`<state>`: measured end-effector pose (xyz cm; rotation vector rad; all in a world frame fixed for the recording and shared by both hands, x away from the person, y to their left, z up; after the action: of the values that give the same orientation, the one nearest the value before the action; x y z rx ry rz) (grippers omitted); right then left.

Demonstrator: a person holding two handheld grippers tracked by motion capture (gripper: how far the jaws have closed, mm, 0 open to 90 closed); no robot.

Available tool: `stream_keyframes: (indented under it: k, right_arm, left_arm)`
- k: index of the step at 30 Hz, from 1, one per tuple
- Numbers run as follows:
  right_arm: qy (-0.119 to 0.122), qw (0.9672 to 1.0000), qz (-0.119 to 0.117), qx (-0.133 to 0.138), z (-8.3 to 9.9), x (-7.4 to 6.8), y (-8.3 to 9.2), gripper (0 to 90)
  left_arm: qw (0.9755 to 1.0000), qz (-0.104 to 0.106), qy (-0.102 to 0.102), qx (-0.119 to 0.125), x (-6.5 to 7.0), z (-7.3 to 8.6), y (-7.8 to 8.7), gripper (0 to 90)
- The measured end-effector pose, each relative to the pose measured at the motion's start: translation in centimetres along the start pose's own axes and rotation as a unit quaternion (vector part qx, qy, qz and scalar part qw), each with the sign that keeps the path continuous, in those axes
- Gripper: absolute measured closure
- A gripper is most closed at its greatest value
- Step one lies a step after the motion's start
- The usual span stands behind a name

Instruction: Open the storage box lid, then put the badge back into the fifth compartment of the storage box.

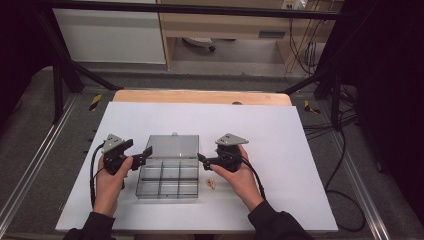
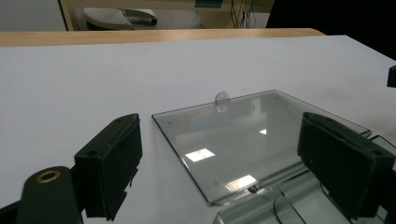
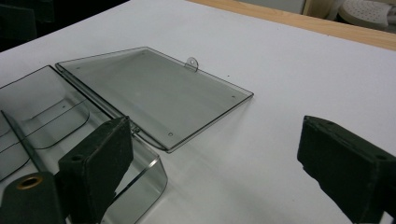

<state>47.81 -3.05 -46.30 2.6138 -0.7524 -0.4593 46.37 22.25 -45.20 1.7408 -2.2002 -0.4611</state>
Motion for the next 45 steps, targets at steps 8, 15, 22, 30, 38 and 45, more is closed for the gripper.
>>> stream_keyframes:
  k: [8, 15, 22, 30, 38, 45]
  right_arm:
    - [0.009, 0.9998, -0.004, -0.018, 0.3, -0.8, 1.3, 6.3]
    - [0.007, 0.9996, -0.009, -0.024, 0.4, -0.9, 2.1, 5.3]
    - [0.010, 0.9991, -0.013, -0.039, 0.7, -1.4, 2.8, 4.8]
    - [0.019, 0.9978, -0.025, -0.058, 1.4, -2.5, 3.2, 4.5]
    - [0.019, 0.9956, -0.038, -0.083, 2.8, -3.0, 3.3, 4.1]
    - [0.011, 0.9934, -0.044, -0.105, 4.2, -3.2, 3.3, 3.7]
  left_arm:
    - [0.9999, -0.006, -0.006, 0.006, -0.2, 0.7, 2.2, 10.1]
    - [0.9999, -0.014, -0.003, 0.003, -0.5, 1.3, 3.1, 10.0]
    - [0.9998, -0.018, 0.000, 0.001, -0.9, 1.8, 3.6, 9.0]
    - [0.9994, -0.032, 0.002, -0.012, -1.2, 2.5, 4.0, 8.9]
    - [0.9989, -0.041, 0.008, -0.023, -1.9, 3.1, 4.4, 8.5]
    - [0.9985, -0.044, 0.006, -0.033, -2.1, 3.5, 4.2, 8.3]
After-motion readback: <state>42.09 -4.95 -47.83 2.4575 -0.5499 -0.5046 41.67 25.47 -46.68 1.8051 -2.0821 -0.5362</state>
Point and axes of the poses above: each handheld gripper's, and its own axes: y roughly backward along the jaws, z roughly out of its underside, x roughly to its right, the point moved 9 cm from there along -y, roughly forward along the jaws, and after that the axes turned 15 degrees about -z, right-handed, at the moved point
